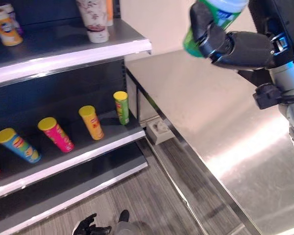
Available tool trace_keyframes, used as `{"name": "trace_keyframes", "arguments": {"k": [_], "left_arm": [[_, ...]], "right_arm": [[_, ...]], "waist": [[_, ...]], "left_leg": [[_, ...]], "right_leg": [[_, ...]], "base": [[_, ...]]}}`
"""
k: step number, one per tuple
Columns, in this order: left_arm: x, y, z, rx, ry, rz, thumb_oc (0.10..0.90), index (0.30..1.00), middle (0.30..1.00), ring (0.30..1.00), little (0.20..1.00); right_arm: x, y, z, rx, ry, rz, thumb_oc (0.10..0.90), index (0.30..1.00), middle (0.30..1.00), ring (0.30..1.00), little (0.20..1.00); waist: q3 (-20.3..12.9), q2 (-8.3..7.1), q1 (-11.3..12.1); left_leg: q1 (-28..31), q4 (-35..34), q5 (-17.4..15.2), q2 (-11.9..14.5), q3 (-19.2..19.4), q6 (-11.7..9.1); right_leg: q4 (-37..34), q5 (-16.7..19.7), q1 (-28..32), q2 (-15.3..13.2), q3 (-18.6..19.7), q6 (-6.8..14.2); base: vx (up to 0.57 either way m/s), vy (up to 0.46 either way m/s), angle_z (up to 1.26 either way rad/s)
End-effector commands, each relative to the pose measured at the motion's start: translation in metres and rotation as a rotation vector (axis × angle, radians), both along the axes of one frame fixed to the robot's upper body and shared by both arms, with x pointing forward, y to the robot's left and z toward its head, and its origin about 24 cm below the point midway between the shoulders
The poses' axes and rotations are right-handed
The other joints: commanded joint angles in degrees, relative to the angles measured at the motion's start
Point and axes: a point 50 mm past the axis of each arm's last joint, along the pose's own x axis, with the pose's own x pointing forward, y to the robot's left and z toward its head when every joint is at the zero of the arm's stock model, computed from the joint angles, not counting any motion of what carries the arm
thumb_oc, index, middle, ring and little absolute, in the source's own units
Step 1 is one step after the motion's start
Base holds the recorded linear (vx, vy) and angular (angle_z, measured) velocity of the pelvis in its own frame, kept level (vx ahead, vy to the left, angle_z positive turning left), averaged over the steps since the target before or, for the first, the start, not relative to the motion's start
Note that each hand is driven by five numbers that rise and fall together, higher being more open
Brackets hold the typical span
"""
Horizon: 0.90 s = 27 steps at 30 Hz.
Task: Put the goods on the table back onto the shelves and tidy them up.
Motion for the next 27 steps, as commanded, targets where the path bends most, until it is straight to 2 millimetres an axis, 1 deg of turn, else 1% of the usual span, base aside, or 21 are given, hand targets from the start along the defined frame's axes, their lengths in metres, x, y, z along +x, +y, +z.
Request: {"name": "trace_keyframes", "arguments": {"k": [1, 2, 3, 4, 5, 6, 7, 8, 11, 12, 13, 14, 17, 18, 19, 22, 24, 25, 27], "left_arm": [[0.021, 0.011, 0.011, 0.058, -0.089, -0.040, 0.800, 0.900, 0.900, 0.900, 0.900], [0.021, 0.011, 0.011, 0.060, -0.093, -0.034, 0.800, 0.900, 0.900, 0.900, 0.900], [0.022, 0.009, 0.011, 0.057, -0.100, -0.028, 0.800, 0.900, 0.900, 0.900, 0.900], [0.022, 0.009, 0.011, 0.057, -0.100, -0.028, 0.800, 0.900, 0.900, 0.900, 0.900], [0.023, 0.007, 0.011, 0.052, -0.106, -0.022, 0.800, 0.900, 0.900, 0.900, 0.900], [0.021, -0.001, 0.008, 0.039, -0.095, -0.035, 0.800, 0.900, 0.900, 0.900, 0.900], [0.020, -0.001, 0.008, 0.040, -0.093, -0.034, 0.800, 0.900, 0.900, 0.900, 0.900], [0.018, -0.003, 0.007, 0.038, -0.081, -0.041, 0.800, 0.900, 0.900, 0.900, 0.900], [0.011, -0.003, 0.005, 0.052, -0.057, -0.043, 0.800, 0.900, 0.900, 0.900, 0.900], [0.011, -0.002, 0.005, 0.056, -0.059, -0.044, 0.800, 0.900, 0.900, 0.900, 0.900], [0.010, -0.002, 0.005, 0.057, -0.058, -0.043, 0.800, 0.900, 0.900, 0.900, 0.900], [0.007, 0.000, 0.005, 0.066, -0.041, -0.058, 0.800, 0.900, 0.900, 0.900, 0.900], [0.008, 0.001, 0.006, 0.071, -0.039, -0.068, 0.800, 0.900, 0.900, 0.900, 0.900], [0.008, 0.002, 0.006, 0.076, -0.037, -0.075, 0.800, 0.900, 0.900, 0.900, 0.900], [0.007, 0.003, 0.006, 0.086, -0.027, -0.091, 0.800, 0.900, 0.900, 0.900, 0.900], [0.006, 0.006, 0.007, 0.098, -0.014, -0.114, 0.800, 0.900, 0.900, 0.900, 0.900], [0.006, 0.007, 0.007, 0.102, -0.012, -0.118, 0.800, 0.900, 0.900, 0.900, 0.900], [0.007, 0.010, 0.008, 0.112, -0.011, -0.130, 0.800, 0.900, 0.900, 0.900, 0.900], [0.009, 0.012, 0.009, 0.120, -0.015, -0.137, 0.800, 0.900, 0.900, 0.900, 0.900]], "right_arm": [[0.005, 0.005, 0.007, 0.121, -0.036, 0.048, 0.400, 0.300, 0.300, 0.300, 0.300], [0.007, 0.015, 0.005, 0.096, -0.037, 0.060, 0.400, 0.300, 0.300, 0.300, 0.300], [0.008, 0.022, 0.003, 0.089, -0.034, 0.079, 0.400, 0.300, 0.300, 0.300, 0.300], [0.008, 0.022, 0.003, 0.089, -0.034, 0.079, 0.400, 0.300, 0.300, 0.300, 0.300], [0.009, 0.029, 0.002, 0.087, -0.038, 0.093, 0.400, 0.300, 0.300, 0.300, 0.300], [0.015, 0.036, -0.002, 0.131, -0.027, 0.089, 0.400, 0.300, 0.300, 0.300, 0.300], [0.016, 0.037, -0.003, 0.131, -0.026, 0.088, 0.400, 0.300, 0.300, 0.300, 0.300], [0.020, 0.040, -0.005, 0.148, -0.014, 0.085, 0.400, 0.300, 0.300, 0.300, 0.300], [0.029, 0.047, -0.012, 0.202, 0.013, 0.070, 0.400, 0.300, 0.300, 0.300, 0.300], [0.031, 0.047, -0.012, 0.217, 0.018, 0.060, 0.400, 0.300, 0.300, 0.300, 0.300], [0.032, 0.048, -0.013, 0.217, 0.018, 0.060, 0.400, 0.300, 0.300, 0.300, 0.300], [0.040, 0.050, -0.013, 0.265, 0.039, 0.040, 0.400, 0.300, 0.300, 0.300, 0.300], [0.043, 0.049, -0.012, 0.275, 0.037, 0.025, 0.400, 0.300, 0.300, 0.300, 0.300], [0.046, 0.048, -0.012, 0.280, 0.043, 0.007, 0.400, 0.300, 0.300, 0.300, 0.300], [0.050, 0.047, -0.010, 0.289, 0.046, -0.014, 0.400, 0.300, 0.300, 0.300, 0.300], [0.057, 0.047, -0.009, 0.305, 0.066, -0.035, 0.400, 0.300, 0.300, 0.300, 0.300], [0.059, 0.048, -0.009, 0.308, 0.074, -0.037, 0.400, 0.300, 0.300, 0.300, 0.300], [0.065, 0.048, -0.005, 0.305, 0.072, -0.066, 0.400, 0.300, 0.300, 0.300, 0.300], [0.067, 0.046, -0.002, 0.303, 0.063, -0.095, 0.400, 0.300, 0.300, 0.300, 0.300]], "waist": [[-3.0, -2.31, -2.1], [-3.2, -2.59, -2.3], [-3.5, -2.53, -2.5], [-3.5, -2.53, -2.5], [-3.8, -2.20, -2.7], [-5.2, -0.89, -2.9], [-5.3, -0.92, -3.1], [-6.0, -0.53, -2.7], [-7.4, 0.11, -1.7], [-7.6, 0.30, -1.1], [-7.6, 0.24, -1.2], [-7.9, 0.41, 0.5], [-7.8, 0.25, 0.7], [-7.8, 0.16, 1.2], [-8.0, -0.01, 1.9], [-7.9, -0.67, 2.8], [-7.8, -0.85, 3.1], [-7.7, -1.34, 3.8], [-7.5, -1.41, 4.1]], "left_leg": [[-3.1, 4.0, 0.7, 4.2, 1.6, -0.9], [-1.3, 6.3, -1.4, 5.4, 2.8, -0.5], [0.2, 6.9, -2.7, 5.9, 3.9, -0.4], [0.2, 6.9, -2.7, 5.9, 3.9, -0.4], [2.2, 7.0, -4.3, 6.0, 4.7, -0.5], [4.8, 4.1, -5.3, 4.5, 5.8, -0.4], [5.0, 3.7, -5.1, 4.4, 5.7, -0.3], [5.4, 2.1, -4.9, 3.9, 6.0, -0.3], [6.7, -2.1, -4.2, 2.4, 5.0, 0.0], [6.7, -2.5, -4.1, 2.0, 4.8, 0.2], [6.7, -2.7, -4.1, 1.8, 4.7, 0.3], [6.0, -2.9, -4.6, 0.4, 3.5, 1.0], [5.7, -2.9, -4.7, -0.3, 3.0, 1.4], [5.4, -2.9, -5.1, -1.0, 2.6, 1.8], [5.0, -3.0, -5.6, -2.3, 1.8, 2.4], [4.7, -3.0, -6.3, -4.4, 0.7, 3.6], [4.7, -3.0, -6.5, -5.0, 0.5, 4.0], [4.8, -3.2, -7.4, -6.8, -0.2, 5.0], [5.3, -3.3, -8.1, -7.9, -0.6, 5.8]], "right_leg": [[-0.1, -5.1, 2.0, -2.9, 4.5, 3.0], [0.0, -4.6, 1.2, -4.0, 2.6, 2.7], [0.1, -4.4, 0.7, -4.4, 1.6, 2.5], [0.1, -4.4, 0.7, -4.4, 1.6, 2.5], [0.1, -4.3, 0.4, -4.8, 0.5, 2.5], [0.3, -3.6, 0.4, -5.6, -2.3, 2.5], [0.3, -3.5, 0.4, -5.6, -2.4, 2.6], [0.3, -3.1, 0.8, -5.9, -3.1, 2.8], [0.3, -2.0, 1.7, -6.9, -4.5, 3.6], [0.4, -1.7, 1.8, -7.2, -4.9, 3.8], [0.4, -1.6, 1.9, -7.3, -5.0, 3.9], [0.8, -0.7, 2.4, -8.9, -6.4, 4.4], [1.4, -0.3, 2.4, -9.9, -7.1, 4.9], [1.7, 0.2, 2.4, -10.8, -7.7, 5.4], [2.2, 0.8, 2.7, -12.0, -8.7, 5.9], [3.3, 1.8, 3.0, -14.1, -9.5, 7.1], [3.8, 2.0, 3.1, -14.8, -9.6, 7.4], [5.7, 2.8, 3.2, -17.0, -10.2, 8.5], [8.4, 3.0, 2.9, -18.9, -10.7, 9.0]], "base": [[-0.13, 0.057, 0.22], [-0.14, 0.064, 0.27], [-0.12, 0.050, 0.51], [-0.07, 0.046, 0.91], [-0.03, 0.164, 1.52], [-0.03, 0.168, 1.30], [0.04, 0.199, 0.94], [0.08, 0.120, 0.72], [0.07, 0.177, 0.80], [0.02, 0.118, 0.30], [0.02, 0.221, 0.66], [0.01, 0.185, 0.66], [0.01, 0.150, 0.48], [0.01, 0.185, 0.40], [0.01, 0.241, 0.25], [0.03, 0.196, 0.18], [0.04, 0.188, 0.14], [0.07, 0.256, 0.04], [0.07, 0.238, 0.08]]}}
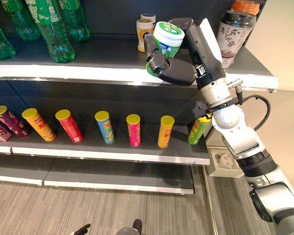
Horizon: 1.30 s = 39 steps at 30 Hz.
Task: Put the goods on the table back onto the shelves and tidy them up.
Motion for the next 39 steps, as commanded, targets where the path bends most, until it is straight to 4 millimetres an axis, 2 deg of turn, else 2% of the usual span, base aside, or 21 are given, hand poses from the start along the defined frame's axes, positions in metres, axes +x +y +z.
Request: {"name": "trace_keyframes", "arguments": {"k": [1, 2, 3, 5, 6, 7, 9, 11, 12, 17, 20, 33, 39], "left_arm": [[0.025, 0.007, 0.009, 0.067, -0.047, -0.147, 0.800, 0.900, 0.900, 0.900, 0.900], [0.025, 0.007, 0.009, 0.067, -0.049, -0.148, 0.800, 0.900, 0.900, 0.900, 0.900], [0.033, 0.011, 0.012, 0.083, -0.068, -0.162, 0.800, 0.900, 0.900, 0.900, 0.900], [0.044, 0.014, 0.017, 0.091, -0.106, -0.164, 0.800, 0.900, 0.900, 0.900, 0.900], [0.048, 0.014, 0.019, 0.093, -0.120, -0.169, 0.800, 0.900, 0.900, 0.900, 0.900], [0.051, 0.016, 0.021, 0.095, -0.132, -0.170, 0.800, 0.900, 0.900, 0.900, 0.900], [0.052, 0.014, 0.020, 0.094, -0.130, -0.173, 0.800, 0.900, 0.900, 0.900, 0.900], [0.052, 0.013, 0.019, 0.091, -0.129, -0.174, 0.800, 0.900, 0.900, 0.900, 0.900], [0.051, 0.011, 0.018, 0.084, -0.123, -0.173, 0.800, 0.900, 0.900, 0.900, 0.900], [0.048, 0.009, 0.015, 0.081, -0.098, -0.183, 0.800, 0.900, 0.900, 0.900, 0.900], [0.049, 0.005, 0.014, 0.078, -0.094, -0.204, 0.800, 0.900, 0.900, 0.900, 0.900], [0.054, 0.002, 0.017, 0.078, -0.116, -0.227, 0.800, 0.900, 0.900, 0.900, 0.900], [0.053, 0.002, 0.018, 0.075, -0.128, -0.234, 0.800, 0.900, 0.900, 0.900, 0.900]], "right_arm": [[-0.006, -0.003, 0.064, 0.055, -0.234, -0.045, 0.400, 0.300, 0.300, 0.300, 0.300], [-0.005, -0.003, 0.065, 0.055, -0.236, -0.046, 0.400, 0.300, 0.300, 0.300, 0.300], [-0.005, -0.006, 0.064, 0.037, -0.229, -0.056, 0.400, 0.300, 0.300, 0.300, 0.300], [-0.003, -0.011, 0.066, -0.002, -0.225, -0.082, 0.400, 0.300, 0.300, 0.300, 0.300], [-0.002, -0.013, 0.068, -0.026, -0.225, -0.098, 0.400, 0.300, 0.300, 0.300, 0.300], [0.000, -0.015, 0.074, -0.039, -0.232, -0.114, 0.400, 0.300, 0.300, 0.300, 0.300], [0.003, -0.014, 0.081, -0.019, -0.232, -0.119, 0.400, 0.300, 0.300, 0.300, 0.300], [0.005, -0.014, 0.081, -0.021, -0.230, -0.125, 0.400, 0.300, 0.300, 0.300, 0.300], [0.009, -0.014, 0.080, -0.019, -0.216, -0.138, 0.400, 0.300, 0.300, 0.300, 0.300], [0.011, -0.015, 0.077, -0.025, -0.207, -0.151, 0.400, 0.300, 0.300, 0.300, 0.300], [0.012, -0.014, 0.076, -0.025, -0.212, -0.158, 0.400, 0.300, 0.300, 0.300, 0.300], [0.020, -0.031, 0.069, -0.054, -0.199, -0.280, 0.400, 0.300, 0.300, 0.300, 0.300], [0.030, -0.048, 0.065, -0.047, -0.170, -0.380, 0.400, 0.300, 0.300, 0.300, 0.300]], "waist": [[-4.1, 1.02, 1.4], [-4.0, 0.96, 1.4], [-2.8, 0.63, -0.7], [-1.9, 0.28, -2.8], [-1.4, 0.28, -3.2], [-1.2, -0.17, -3.5], [-1.4, -0.99, -3.5], [-1.7, -1.30, -3.7], [-2.4, -1.95, -3.5], [-2.7, -2.64, -3.0], [-2.8, -3.56, -2.5], [-3.0, -4.21, -3.2], [-3.0, -4.31, -3.8]], "left_leg": [[3.2, -0.7, -6.8, 3.2, -1.9, -4.3], [3.2, -0.7, -6.9, 3.0, -1.9, -4.2], [3.6, -0.8, -7.0, 2.7, -3.8, -3.8], [3.7, -0.8, -7.0, 2.5, -5.9, -3.9], [3.3, -0.8, -6.1, 2.1, -6.4, -3.4], [3.3, -0.8, -5.9, 1.6, -8.3, -3.4], [2.8, -0.8, -6.0, 1.1, -10.0, -3.6], [2.4, -0.8, -5.8, 0.9, -10.7, -3.6], [2.0, -0.8, -5.5, 1.0, -11.6, -3.9], [1.6, -0.8, -5.3, 1.2, -12.9, -4.3], [1.5, -0.8, -5.5, 1.4, -13.7, -4.7], [1.3, -0.8, -5.6, 1.9, -14.0, -5.0], [1.5, -0.8, -5.9, 2.3, -13.3, -5.0]], "right_leg": [[2.7, 2.6, -6.5, -5.8, 0.5, 4.0], [3.3, 2.5, -6.6, -6.2, 0.6, 4.2], [5.8, 2.1, -9.8, -5.1, 7.5, 4.0], [4.5, -1.2, -14.1, -0.9, 21.0, 3.6], [3.4, -0.7, -15.9, 0.6, 25.3, 2.7], [1.7, -0.2, -15.8, 1.5, 28.5, 3.4], [-0.7, 0.4, -13.9, 2.2, 28.9, 3.0], [-1.8, 1.0, -13.4, 2.4, 28.2, 3.3], [-3.3, 1.3, -12.2, 3.1, 27.3, 3.5], [-4.5, 1.0, -11.2, 3.8, 25.8, 3.4], [-4.9, 0.4, -10.1, 4.1, 23.5, 3.2], [-5.1, -0.1, -9.6, 4.2, 21.4, 2.8], [-5.5, 0.3, -9.6, 4.3, 21.6, 2.8]], "base": [[0.04, 0.107, 0.12], [0.06, 0.056, 0.19], [0.04, 0.002, 0.19], [0.03, -0.022, 0.67], [0.01, -0.013, 1.14], [-0.01, -0.002, 0.92], [0.04, -0.076, 0.32], [0.04, -0.074, 0.96], [0.08, -0.077, 0.75], [0.05, -0.047, 0.27], [0.04, -0.058, 0.23], [0.01, -0.023, 0.05], [0.00, 0.000, 0.00]]}}
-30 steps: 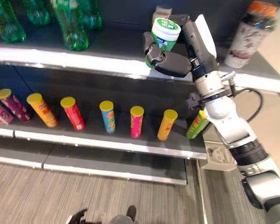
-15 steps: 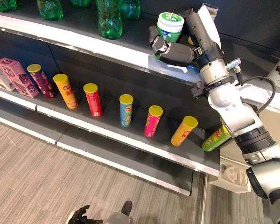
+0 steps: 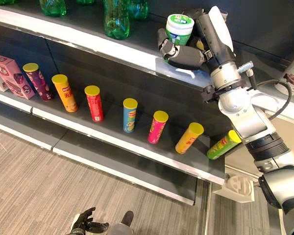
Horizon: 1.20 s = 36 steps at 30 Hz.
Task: Put the goods on the table back onto the shelves and tidy them up.
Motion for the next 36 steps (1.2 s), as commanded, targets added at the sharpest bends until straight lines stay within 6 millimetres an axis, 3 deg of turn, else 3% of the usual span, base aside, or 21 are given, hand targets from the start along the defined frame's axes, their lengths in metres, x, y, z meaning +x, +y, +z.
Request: {"name": "trace_keyframes", "arguments": {"k": [1, 9, 35, 36], "left_arm": [[0.009, 0.003, 0.007, 0.046, -0.038, -0.084, 0.800, 0.900, 0.900, 0.900, 0.900], [0.007, 0.003, 0.008, 0.040, -0.040, -0.088, 0.800, 0.900, 0.900, 0.900, 0.900], [0.006, 0.002, 0.009, 0.027, -0.053, -0.082, 0.800, 0.900, 0.900, 0.900, 0.900], [0.005, 0.002, 0.009, 0.027, -0.049, -0.080, 0.800, 0.900, 0.900, 0.900, 0.900]], "right_arm": [[-0.002, -0.017, 0.050, 0.031, -0.174, -0.097, 0.400, 0.300, 0.300, 0.300, 0.300], [0.001, -0.032, 0.045, 0.062, -0.146, -0.139, 0.400, 0.300, 0.300, 0.300, 0.300], [0.007, -0.035, 0.027, 0.076, -0.053, -0.116, 0.400, 0.300, 0.300, 0.300, 0.300], [0.007, -0.035, 0.026, 0.084, -0.049, -0.115, 0.566, 0.549, 0.549, 0.549, 0.549]], "waist": [[-5.5, 1.01, 0.6], [-5.2, 0.69, 0.0], [-4.9, 1.10, -1.1], [-5.0, 1.22, -1.1]], "left_leg": [[2.7, 0.0, -7.0, 3.9, 3.7, -3.8], [2.7, 0.0, -7.2, 4.1, 4.1, -3.9], [3.4, 0.0, -7.8, 4.4, 5.9, -3.7], [3.5, 0.0, -7.9, 4.4, 6.0, -3.7]], "right_leg": [[1.9, -0.8, -1.1, -1.9, -2.5, 2.0], [1.7, -0.6, -1.3, -1.7, -2.2, 1.9], [0.8, 0.5, -1.6, -1.9, -0.8, 2.2], [0.8, 0.6, -1.6, -2.0, -0.8, 2.3]], "base": [[0.00, 0.000, 0.00], [-0.01, -0.002, -0.02], [0.00, 0.000, -0.01], [-0.01, 0.011, -0.13]]}}
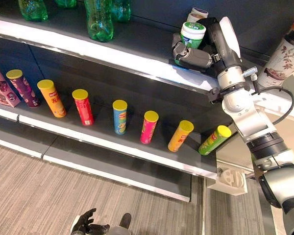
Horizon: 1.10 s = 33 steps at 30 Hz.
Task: Put the goods on the table back onto the shelves and tidy them up.
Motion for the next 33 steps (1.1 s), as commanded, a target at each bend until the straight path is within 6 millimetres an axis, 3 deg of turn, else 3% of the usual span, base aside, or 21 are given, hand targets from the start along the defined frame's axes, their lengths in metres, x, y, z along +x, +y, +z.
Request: {"name": "trace_keyframes", "arguments": {"k": [1, 21, 33], "left_arm": [[0.010, 0.004, 0.006, 0.036, -0.028, -0.068, 0.800, 0.900, 0.900, 0.900, 0.900], [0.005, 0.005, 0.001, 0.043, 0.009, -0.046, 0.800, 0.900, 0.900, 0.900, 0.900], [0.005, 0.005, -0.002, 0.056, 0.029, -0.015, 0.800, 0.900, 0.900, 0.900, 0.900]], "right_arm": [[-0.003, -0.018, 0.034, 0.064, -0.112, -0.049, 0.800, 0.900, 0.900, 0.900, 0.900], [-0.002, -0.014, 0.035, 0.079, -0.107, -0.026, 0.800, 0.900, 0.900, 0.900, 0.900], [-0.008, 0.008, 0.033, 0.075, -0.122, 0.058, 0.800, 0.900, 0.900, 0.900, 0.900]], "waist": [[-3.6, 0.75, 1.6], [-3.8, 0.57, 1.4], [-3.9, 0.26, 0.9]], "left_leg": [[3.4, 0.1, -7.9, 3.9, 4.2, -3.7], [3.8, 0.1, -8.1, 4.0, 4.4, -3.7], [4.2, 0.1, -8.4, 4.5, 4.9, -3.9]], "right_leg": [[0.8, 0.4, -0.8, -2.1, -2.7, 2.5], [0.9, 0.5, -0.4, -2.2, -2.9, 2.5], [0.9, 0.3, -0.4, -1.9, -2.6, 2.3]], "base": [[-0.01, 0.015, -0.14], [0.00, 0.002, -0.02], [0.00, 0.000, 0.00]]}}
